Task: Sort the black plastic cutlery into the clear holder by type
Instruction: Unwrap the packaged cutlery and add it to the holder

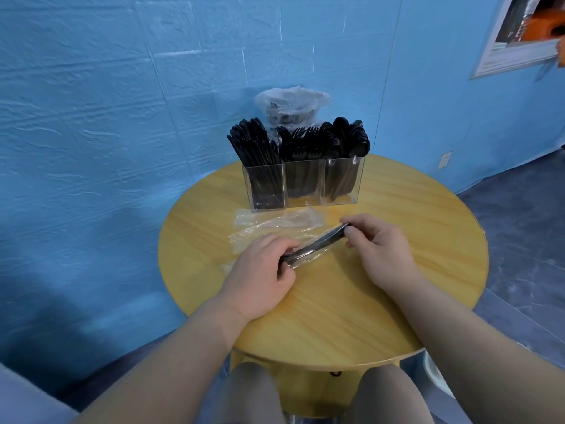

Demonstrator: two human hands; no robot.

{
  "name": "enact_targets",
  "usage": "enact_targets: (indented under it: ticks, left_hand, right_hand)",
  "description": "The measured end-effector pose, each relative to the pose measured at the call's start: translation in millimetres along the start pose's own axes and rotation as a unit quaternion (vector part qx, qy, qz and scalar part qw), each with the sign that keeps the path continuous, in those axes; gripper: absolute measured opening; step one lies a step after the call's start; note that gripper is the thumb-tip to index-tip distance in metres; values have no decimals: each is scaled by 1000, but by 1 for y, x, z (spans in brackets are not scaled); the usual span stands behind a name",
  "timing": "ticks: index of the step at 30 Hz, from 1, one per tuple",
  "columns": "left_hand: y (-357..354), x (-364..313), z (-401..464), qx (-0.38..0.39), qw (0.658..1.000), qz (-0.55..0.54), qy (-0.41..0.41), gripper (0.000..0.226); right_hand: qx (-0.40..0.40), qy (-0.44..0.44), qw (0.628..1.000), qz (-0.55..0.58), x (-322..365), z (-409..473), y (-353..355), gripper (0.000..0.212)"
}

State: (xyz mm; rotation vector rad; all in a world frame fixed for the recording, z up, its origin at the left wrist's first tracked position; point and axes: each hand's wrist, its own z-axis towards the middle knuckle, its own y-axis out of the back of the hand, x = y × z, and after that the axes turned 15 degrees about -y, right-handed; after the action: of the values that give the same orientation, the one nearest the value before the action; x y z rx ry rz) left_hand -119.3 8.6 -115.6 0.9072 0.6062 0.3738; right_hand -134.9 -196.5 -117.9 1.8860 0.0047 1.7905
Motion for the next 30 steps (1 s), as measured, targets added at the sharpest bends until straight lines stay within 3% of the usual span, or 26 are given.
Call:
enact_targets:
  ticks: [8,16,24,30]
  left_hand:
    - [-2,3,-2,-58,998,-6,-5,30]
    - [2,8,2,-121,984,-6,133,37]
    - [0,11,1,-154,981,-47,110,28]
    - [-1,12,1,-167,981,-14,100,30]
  right_hand:
    - [27,-24,996,87,2,1,6,13]
    - [-2,-71,981,181,1,3,14,13]
    - [27,-78,982,173,2,3,12,16]
    - [29,-95,974,202,0,4,17,10]
